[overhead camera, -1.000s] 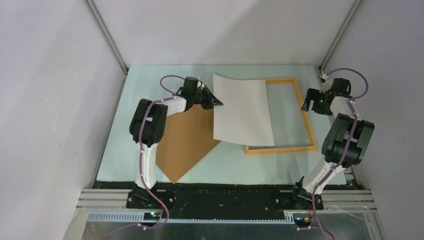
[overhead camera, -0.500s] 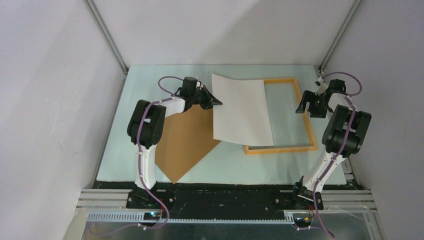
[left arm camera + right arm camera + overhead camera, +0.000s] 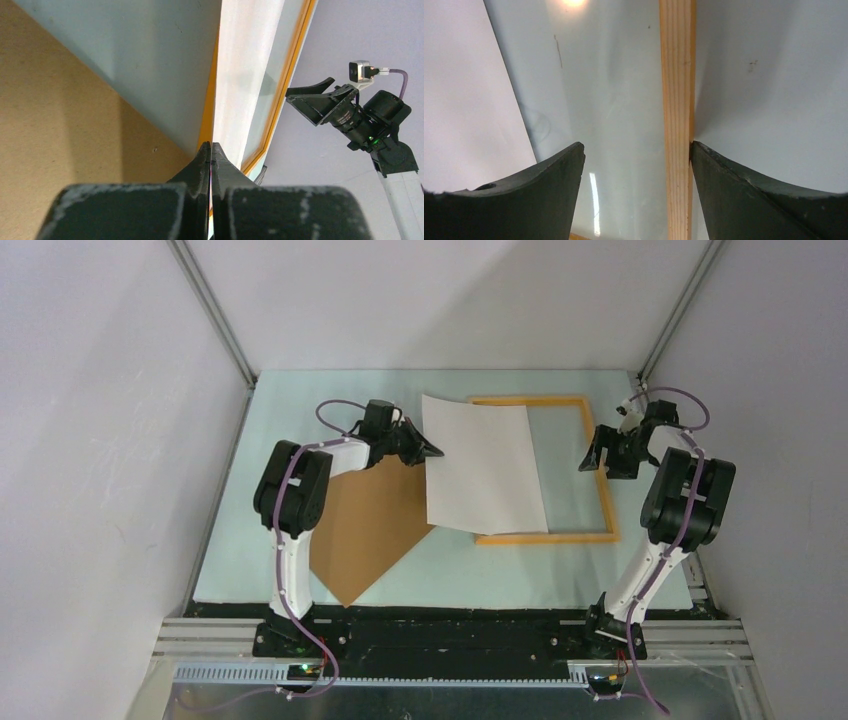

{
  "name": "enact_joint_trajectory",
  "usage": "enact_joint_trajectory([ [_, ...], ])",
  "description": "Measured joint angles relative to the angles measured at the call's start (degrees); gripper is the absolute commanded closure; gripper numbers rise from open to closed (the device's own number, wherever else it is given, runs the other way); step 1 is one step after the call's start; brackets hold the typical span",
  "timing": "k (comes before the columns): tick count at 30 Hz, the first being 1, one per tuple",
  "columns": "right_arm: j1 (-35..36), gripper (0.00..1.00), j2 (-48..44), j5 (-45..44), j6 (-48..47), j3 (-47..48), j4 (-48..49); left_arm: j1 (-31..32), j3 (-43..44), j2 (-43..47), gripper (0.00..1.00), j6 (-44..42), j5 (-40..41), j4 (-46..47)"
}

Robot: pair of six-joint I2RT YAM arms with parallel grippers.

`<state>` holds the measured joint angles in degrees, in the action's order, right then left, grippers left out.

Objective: Put the photo into the frame

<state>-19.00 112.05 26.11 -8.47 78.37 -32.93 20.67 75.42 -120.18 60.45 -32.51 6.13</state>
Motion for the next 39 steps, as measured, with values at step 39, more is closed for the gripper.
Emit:
enact_joint_trajectory([
  [39,2.80,0.17,-3.65,4.35,-0.76,-7.23,-0.68,6.56,24.39,-18.05,1.00,1.05,-0.55,0.22],
])
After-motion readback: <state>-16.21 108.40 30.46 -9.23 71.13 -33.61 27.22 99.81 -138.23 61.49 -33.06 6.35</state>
